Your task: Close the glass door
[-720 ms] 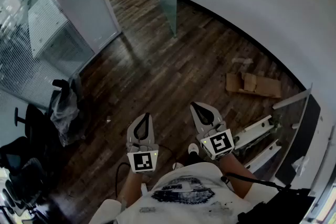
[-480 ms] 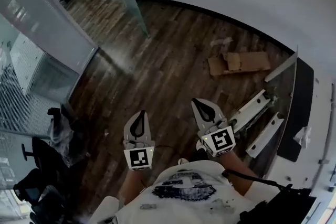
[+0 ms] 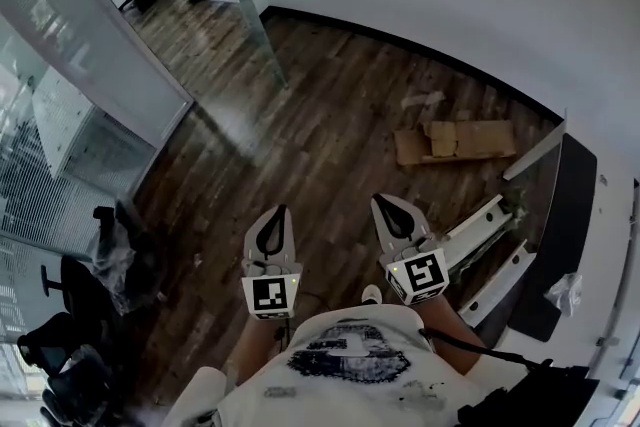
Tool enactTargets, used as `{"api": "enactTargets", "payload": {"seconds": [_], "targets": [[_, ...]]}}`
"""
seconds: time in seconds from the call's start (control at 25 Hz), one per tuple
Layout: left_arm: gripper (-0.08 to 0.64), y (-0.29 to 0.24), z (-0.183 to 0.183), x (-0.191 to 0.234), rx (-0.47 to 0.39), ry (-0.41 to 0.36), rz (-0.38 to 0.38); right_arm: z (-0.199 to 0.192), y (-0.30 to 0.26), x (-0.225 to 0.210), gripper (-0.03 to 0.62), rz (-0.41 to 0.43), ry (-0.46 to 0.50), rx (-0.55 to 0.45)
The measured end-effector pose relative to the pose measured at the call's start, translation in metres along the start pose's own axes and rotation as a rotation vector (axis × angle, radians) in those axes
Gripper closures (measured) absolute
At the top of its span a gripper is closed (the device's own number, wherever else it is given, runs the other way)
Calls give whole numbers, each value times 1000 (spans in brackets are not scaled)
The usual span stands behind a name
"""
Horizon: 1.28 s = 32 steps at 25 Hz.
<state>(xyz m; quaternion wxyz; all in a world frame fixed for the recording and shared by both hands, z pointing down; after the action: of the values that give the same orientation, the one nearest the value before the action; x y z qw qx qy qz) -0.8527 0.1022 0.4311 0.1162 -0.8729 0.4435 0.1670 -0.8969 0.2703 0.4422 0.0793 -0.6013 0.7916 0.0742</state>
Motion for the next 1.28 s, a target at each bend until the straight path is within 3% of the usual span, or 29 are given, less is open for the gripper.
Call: {"api": "enactTargets", "payload": {"seconds": [0.48, 0.76, 1.0, 1.28], "targets": [[557, -50, 8, -23, 15, -7, -6, 2, -17, -55, 586, -15, -7, 11], [557, -91, -14, -10, 34, 22, -5, -2, -54, -83, 588, -20, 1, 18], [557, -164, -32, 18, 43, 41, -7, -8, -115, -122, 588, -40, 6, 59], [557, -262, -53, 78, 48, 23, -13, 0, -230, -156, 588, -21, 12, 84]]}}
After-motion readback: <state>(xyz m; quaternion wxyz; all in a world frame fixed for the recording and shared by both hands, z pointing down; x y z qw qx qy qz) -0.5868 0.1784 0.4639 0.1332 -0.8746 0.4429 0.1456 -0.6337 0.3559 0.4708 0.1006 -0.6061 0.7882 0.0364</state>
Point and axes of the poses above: the fingertips, and each gripper's own axes: y backward along the fingers, x to its left, z out of its top, the point moved 1 cm from there along y, backward along the fingers, and after that the axes turned 9 degrees about -y, right-handed, at the moved point
